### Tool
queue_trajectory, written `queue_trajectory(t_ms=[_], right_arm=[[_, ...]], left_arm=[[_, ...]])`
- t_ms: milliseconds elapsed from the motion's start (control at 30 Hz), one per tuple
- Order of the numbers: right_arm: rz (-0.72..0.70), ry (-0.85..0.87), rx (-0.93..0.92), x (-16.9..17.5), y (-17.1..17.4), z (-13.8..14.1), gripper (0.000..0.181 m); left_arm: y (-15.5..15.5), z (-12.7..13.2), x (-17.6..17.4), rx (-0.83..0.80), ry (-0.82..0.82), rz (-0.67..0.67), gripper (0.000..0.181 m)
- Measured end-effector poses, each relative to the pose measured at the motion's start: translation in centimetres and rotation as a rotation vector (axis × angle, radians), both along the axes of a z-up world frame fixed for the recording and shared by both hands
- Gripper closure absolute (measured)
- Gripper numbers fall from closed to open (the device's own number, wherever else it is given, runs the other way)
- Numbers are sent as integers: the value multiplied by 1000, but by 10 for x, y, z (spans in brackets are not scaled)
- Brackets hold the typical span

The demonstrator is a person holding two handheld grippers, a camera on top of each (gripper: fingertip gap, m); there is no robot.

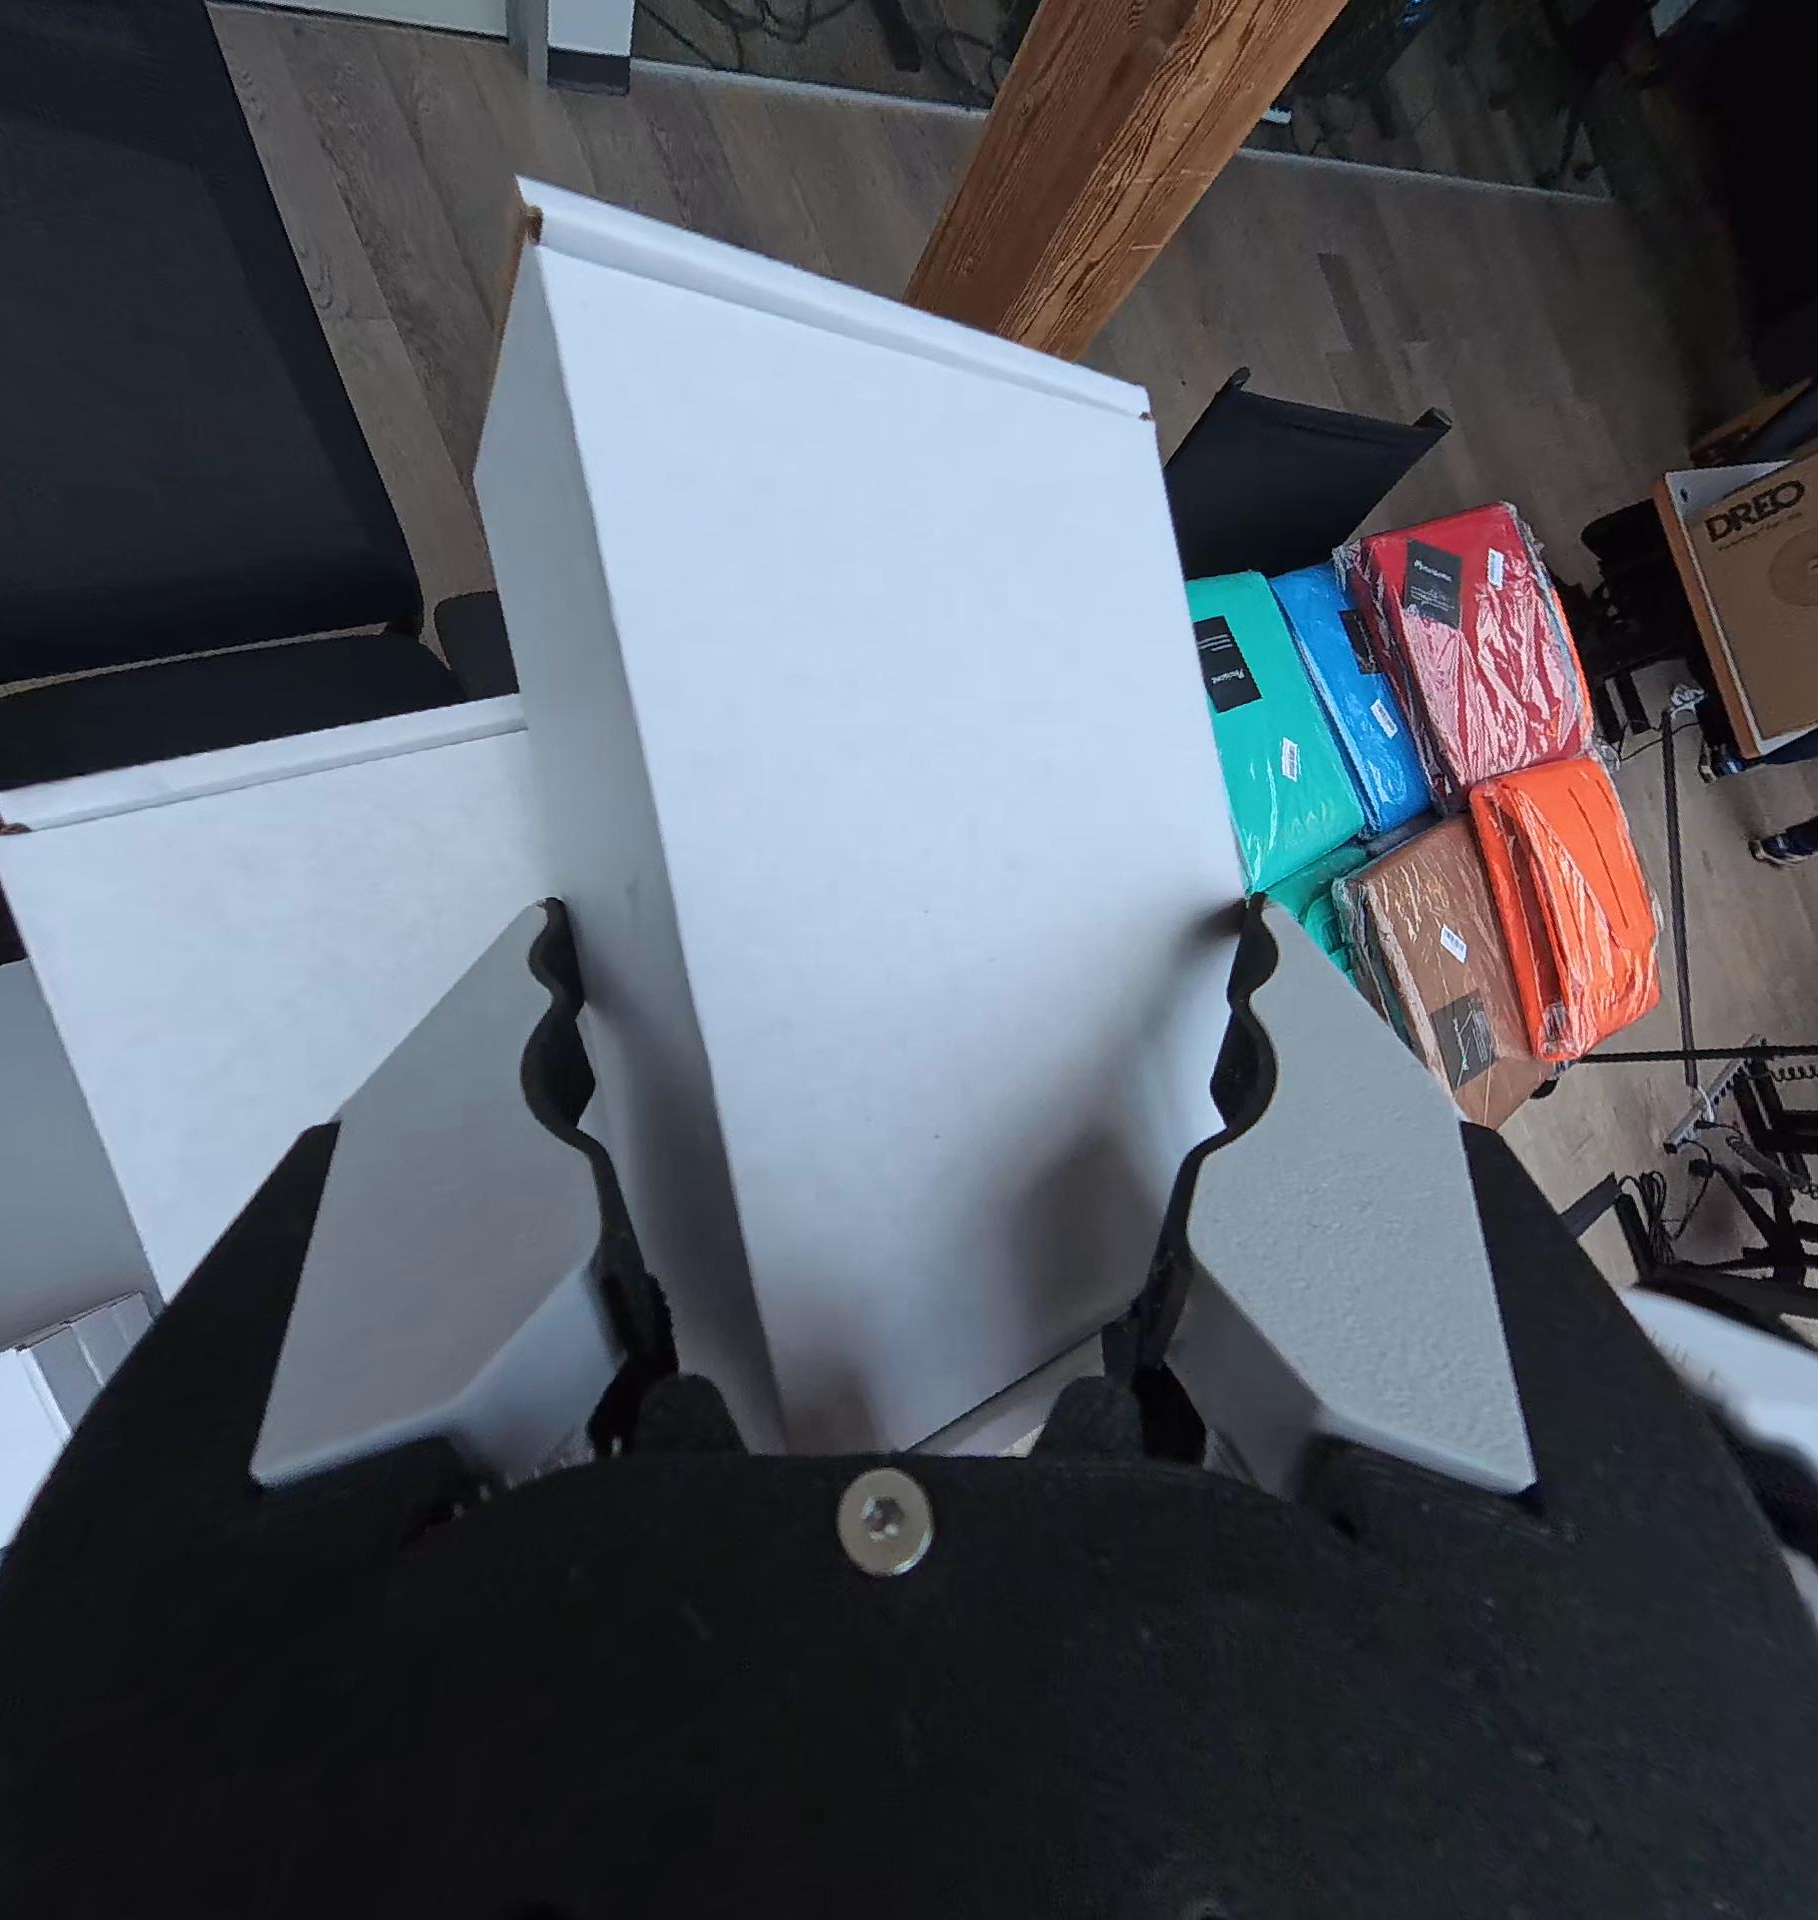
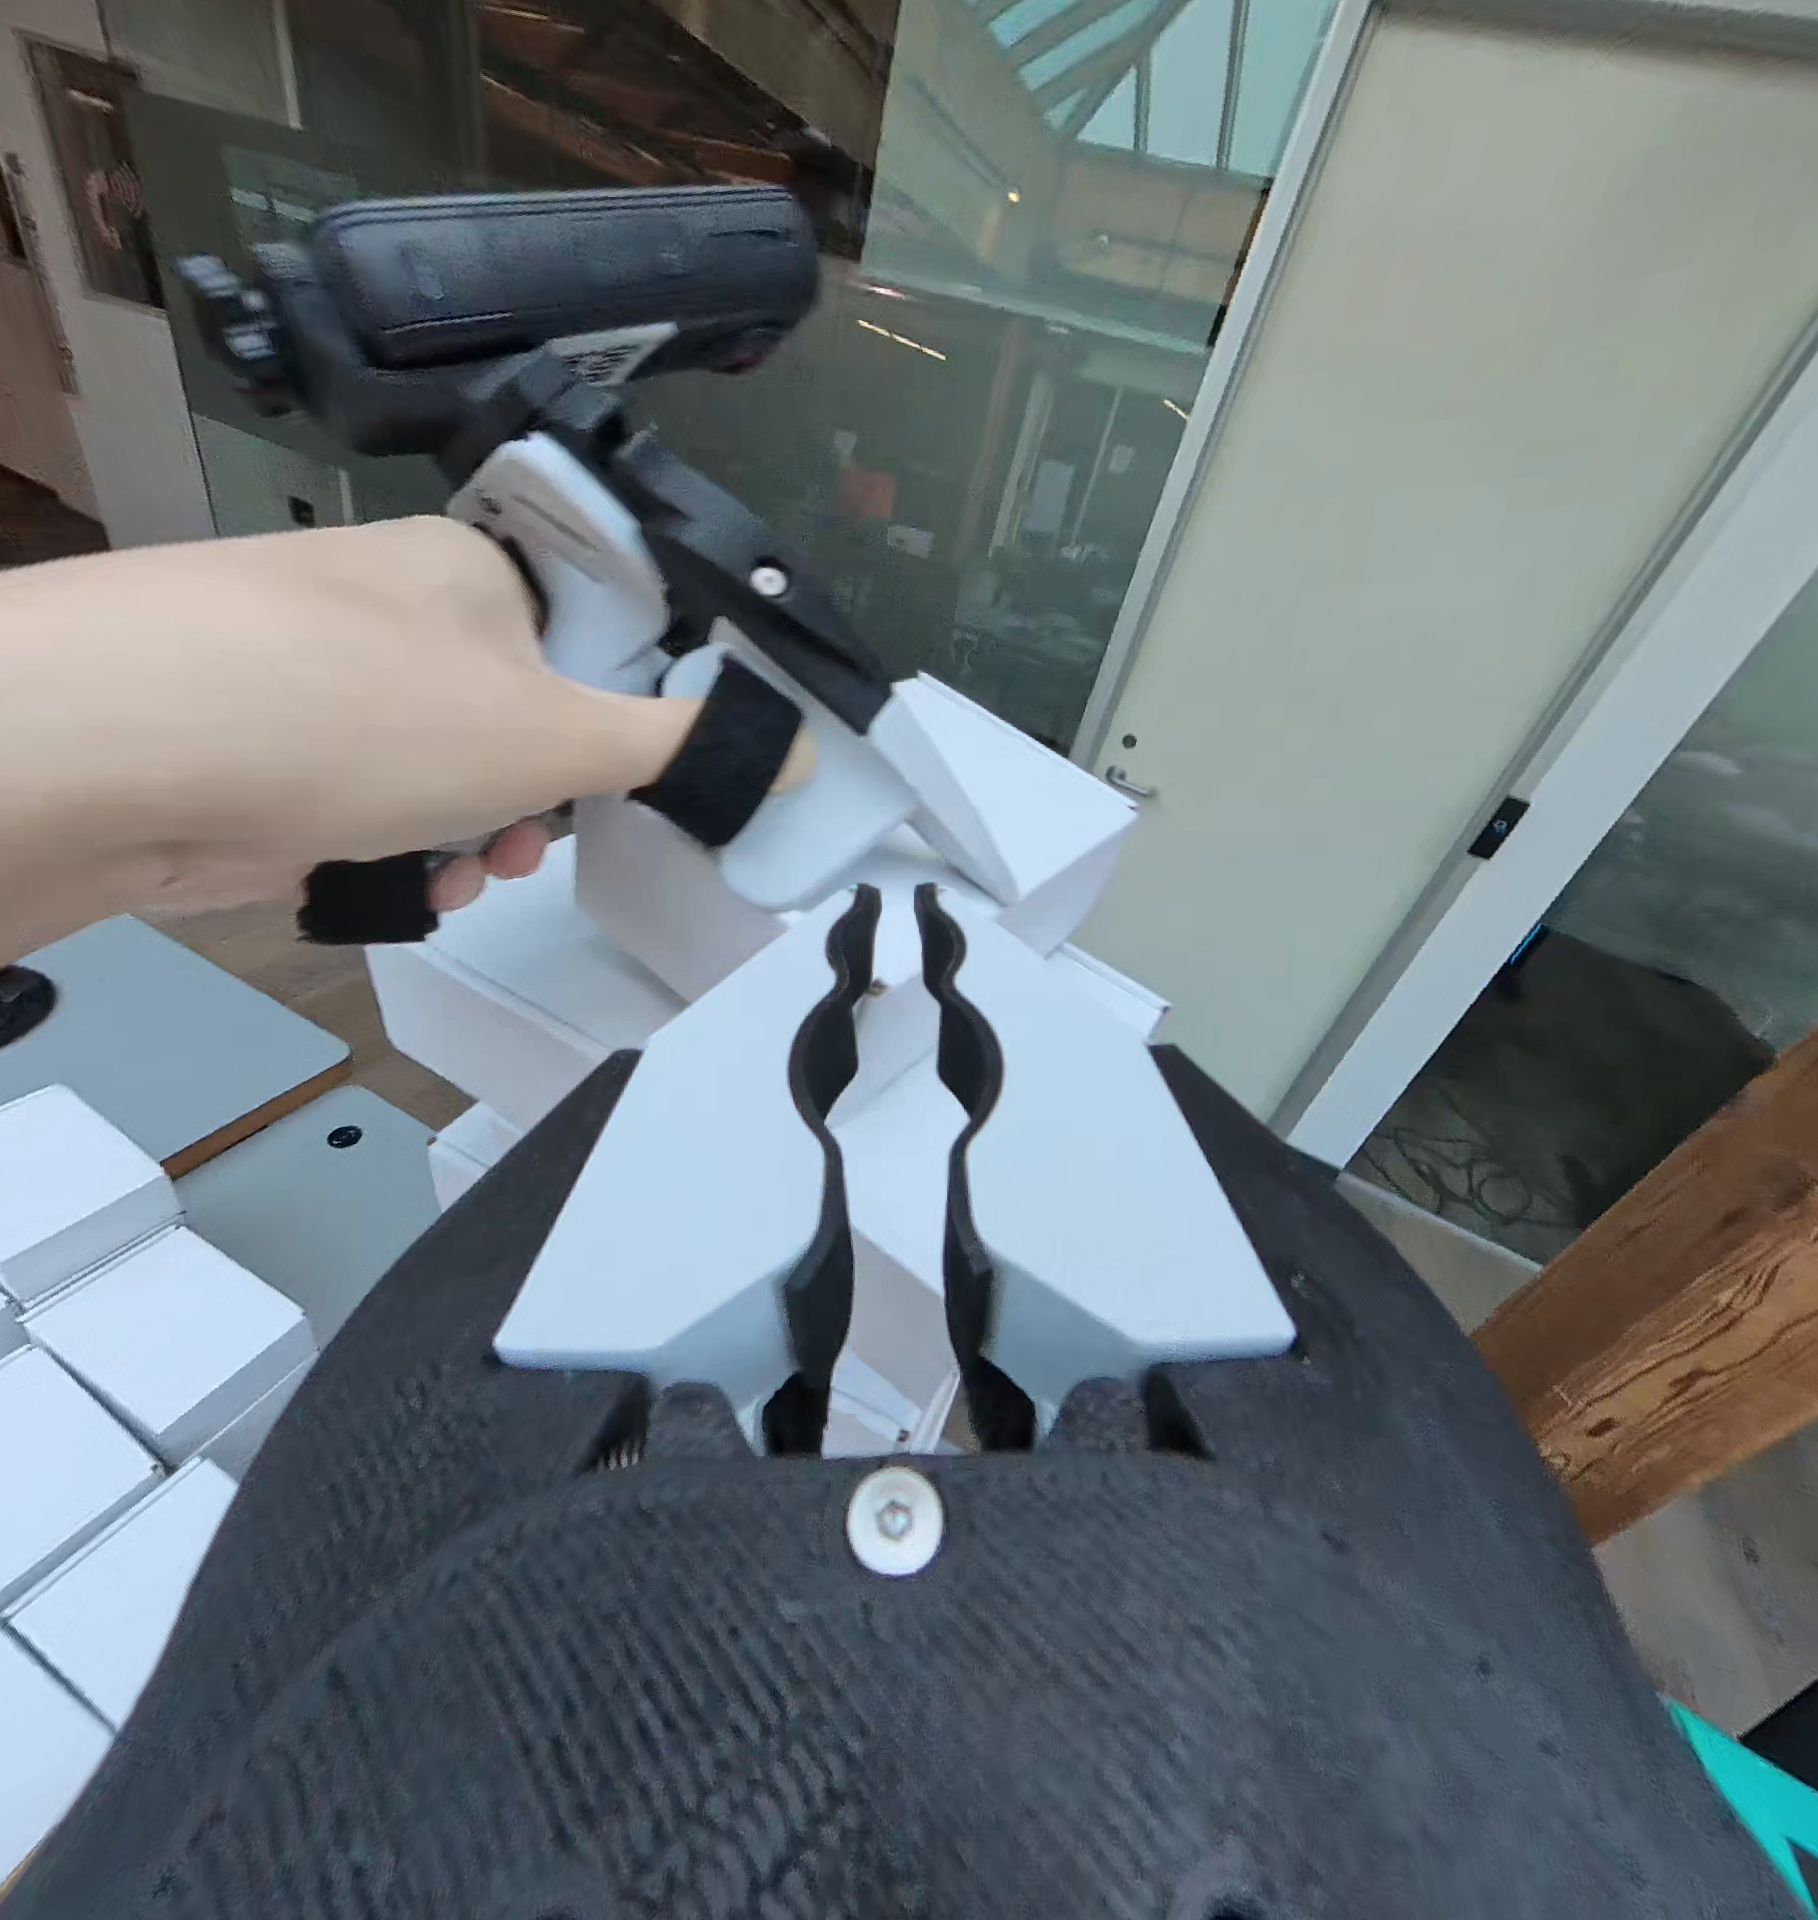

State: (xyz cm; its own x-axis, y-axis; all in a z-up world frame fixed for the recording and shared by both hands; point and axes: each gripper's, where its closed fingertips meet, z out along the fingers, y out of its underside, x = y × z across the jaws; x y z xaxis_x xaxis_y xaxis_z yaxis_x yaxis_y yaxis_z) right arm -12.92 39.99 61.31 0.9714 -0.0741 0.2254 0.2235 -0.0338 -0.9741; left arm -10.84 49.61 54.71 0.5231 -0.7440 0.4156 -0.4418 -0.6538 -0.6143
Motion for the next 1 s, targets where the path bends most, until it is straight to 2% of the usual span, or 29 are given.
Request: queue_trajectory(t_ms=[133,233,333,600,700,833,1000], right_arm=[[65,258,-149,30,27,-10,158],[167,452,-302,28,41,-33,154],[238,597,-319,25,44,-35,152],[261,694,-412,22,55,-43,128],[292,750,-446,19,59,-44,128],[299,721,-431,20,61,-45,127],[297,743,-423,27,58,-47,128]], left_arm=[[1,1,2,5,-20,2,58],[1,1,4,11,-17,3,59],[2,1,6,8,-22,5,59],[5,1,5,3,-24,3,60],[8,2,4,-2,-46,3,60],[10,3,4,-4,-74,3,62],[13,15,5,-132,-253,14,72]])
